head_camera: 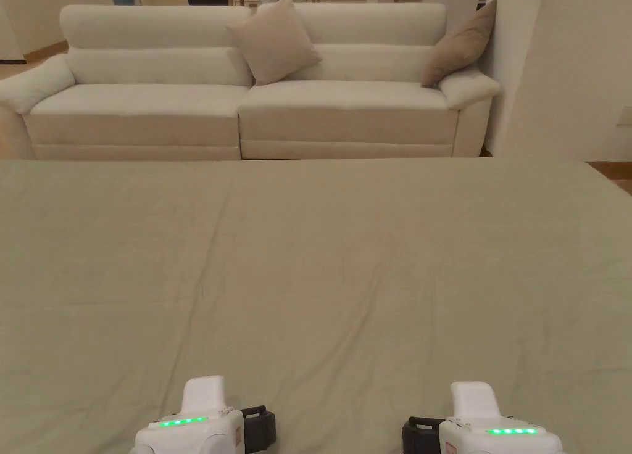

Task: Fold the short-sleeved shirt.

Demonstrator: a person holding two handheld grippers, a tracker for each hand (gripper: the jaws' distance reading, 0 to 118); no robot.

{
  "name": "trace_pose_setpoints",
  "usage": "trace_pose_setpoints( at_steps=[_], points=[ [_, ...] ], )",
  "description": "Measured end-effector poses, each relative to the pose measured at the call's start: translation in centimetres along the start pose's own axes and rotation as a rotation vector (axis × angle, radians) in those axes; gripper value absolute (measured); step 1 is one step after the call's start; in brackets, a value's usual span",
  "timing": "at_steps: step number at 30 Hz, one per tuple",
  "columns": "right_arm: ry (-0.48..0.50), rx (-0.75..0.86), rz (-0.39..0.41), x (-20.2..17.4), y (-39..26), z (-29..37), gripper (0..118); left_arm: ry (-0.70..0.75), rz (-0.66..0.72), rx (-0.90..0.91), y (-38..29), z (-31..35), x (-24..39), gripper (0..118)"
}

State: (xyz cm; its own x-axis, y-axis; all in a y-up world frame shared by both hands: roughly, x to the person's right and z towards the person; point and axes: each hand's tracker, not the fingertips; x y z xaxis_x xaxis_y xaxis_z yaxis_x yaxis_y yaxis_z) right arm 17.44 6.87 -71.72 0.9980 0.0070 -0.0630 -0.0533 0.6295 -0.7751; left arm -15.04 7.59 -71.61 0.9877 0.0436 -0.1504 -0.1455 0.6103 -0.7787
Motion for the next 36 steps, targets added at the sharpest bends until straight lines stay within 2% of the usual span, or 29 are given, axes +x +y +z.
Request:
trace_pose_setpoints(
  at_steps=[3,36],
  points=[
    [-0.038,-0.013,0.023,-0.70,-0.04,-0.12,118,0.017,0.001,0.018,-0.70,0.11,0.28,117],
    [-0.028,-0.008,0.014,-0.53,-0.11,-0.18,118,0.013,0.005,0.010,-0.44,-0.33,0.22,117]
  ],
)
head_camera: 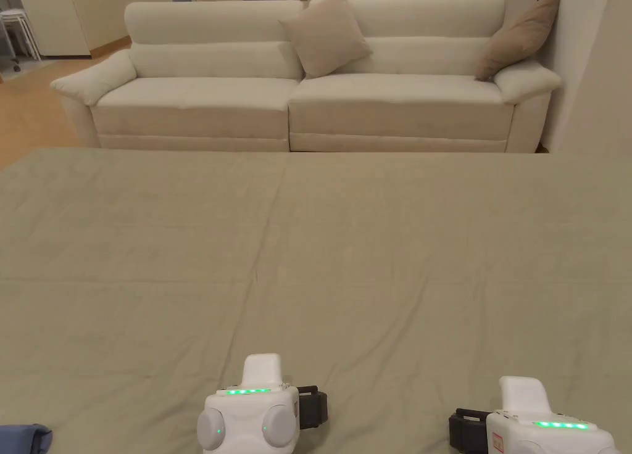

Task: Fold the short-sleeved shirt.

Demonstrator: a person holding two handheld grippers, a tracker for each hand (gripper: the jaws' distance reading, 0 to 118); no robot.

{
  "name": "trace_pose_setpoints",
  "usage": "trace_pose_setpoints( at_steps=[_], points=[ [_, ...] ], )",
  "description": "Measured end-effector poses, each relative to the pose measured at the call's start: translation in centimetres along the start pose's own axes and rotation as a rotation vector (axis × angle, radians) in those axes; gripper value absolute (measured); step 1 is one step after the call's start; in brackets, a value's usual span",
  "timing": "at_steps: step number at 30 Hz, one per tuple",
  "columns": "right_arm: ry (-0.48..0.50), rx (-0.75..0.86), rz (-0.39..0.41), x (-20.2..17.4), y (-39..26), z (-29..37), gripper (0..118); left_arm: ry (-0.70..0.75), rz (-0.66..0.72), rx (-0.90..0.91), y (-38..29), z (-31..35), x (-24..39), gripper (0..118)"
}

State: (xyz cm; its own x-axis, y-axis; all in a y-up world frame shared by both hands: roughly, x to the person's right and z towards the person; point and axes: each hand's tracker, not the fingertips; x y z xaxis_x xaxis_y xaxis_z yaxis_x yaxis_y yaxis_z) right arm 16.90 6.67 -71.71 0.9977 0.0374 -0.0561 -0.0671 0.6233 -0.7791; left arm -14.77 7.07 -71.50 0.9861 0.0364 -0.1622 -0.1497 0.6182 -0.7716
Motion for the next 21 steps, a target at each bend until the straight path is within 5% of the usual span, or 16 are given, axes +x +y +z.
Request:
trace_pose_setpoints(
  at_steps=[21],
  points=[
    [0.003,-0.003,0.000,0.09,0.02,0.04,118,0.000,0.001,0.000,-0.03,0.03,0.05,117]
  ],
)
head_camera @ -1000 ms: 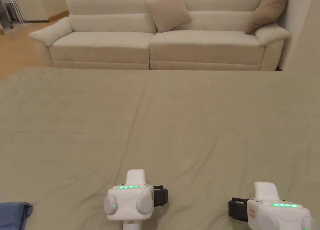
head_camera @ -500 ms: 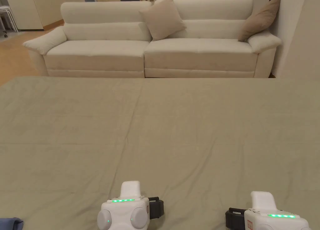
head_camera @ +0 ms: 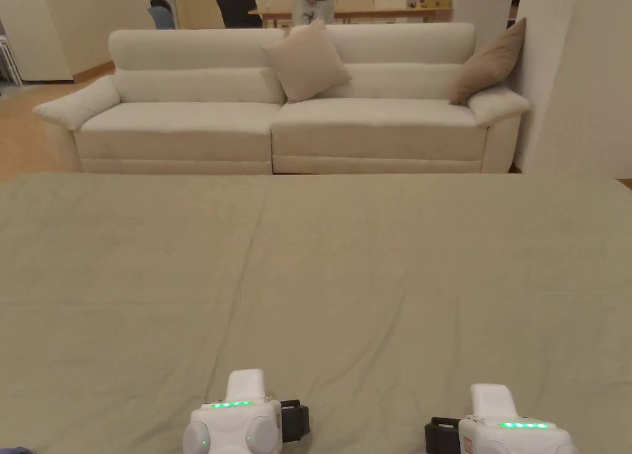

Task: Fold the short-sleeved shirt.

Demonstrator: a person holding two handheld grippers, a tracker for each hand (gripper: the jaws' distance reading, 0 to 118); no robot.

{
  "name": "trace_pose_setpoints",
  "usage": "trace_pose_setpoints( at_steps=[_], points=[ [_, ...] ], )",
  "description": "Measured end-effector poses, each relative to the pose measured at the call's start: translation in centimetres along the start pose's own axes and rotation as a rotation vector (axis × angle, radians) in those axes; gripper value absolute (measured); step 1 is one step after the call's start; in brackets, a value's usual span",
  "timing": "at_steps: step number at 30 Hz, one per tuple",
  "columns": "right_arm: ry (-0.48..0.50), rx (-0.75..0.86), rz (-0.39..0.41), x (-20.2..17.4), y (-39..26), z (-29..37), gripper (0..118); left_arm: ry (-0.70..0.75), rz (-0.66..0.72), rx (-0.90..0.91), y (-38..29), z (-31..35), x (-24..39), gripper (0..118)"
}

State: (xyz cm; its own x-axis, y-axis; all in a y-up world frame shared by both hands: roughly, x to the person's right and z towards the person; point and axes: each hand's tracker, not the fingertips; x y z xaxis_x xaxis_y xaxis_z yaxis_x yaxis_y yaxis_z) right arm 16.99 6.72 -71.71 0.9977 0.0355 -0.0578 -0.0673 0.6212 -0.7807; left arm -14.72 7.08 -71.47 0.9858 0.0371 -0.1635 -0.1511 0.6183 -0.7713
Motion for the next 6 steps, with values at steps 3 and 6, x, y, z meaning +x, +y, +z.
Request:
trace_pose_setpoints(
  at_steps=[3,6],
  points=[
    [0.000,0.000,0.000,0.00,-0.04,0.01,118,-0.003,0.002,0.001,0.01,-0.02,-0.08,117],
    [0.001,0.000,0.000,-0.01,-0.03,0.00,118,-0.001,0.001,0.001,0.00,0.03,-0.04,117]
  ],
)
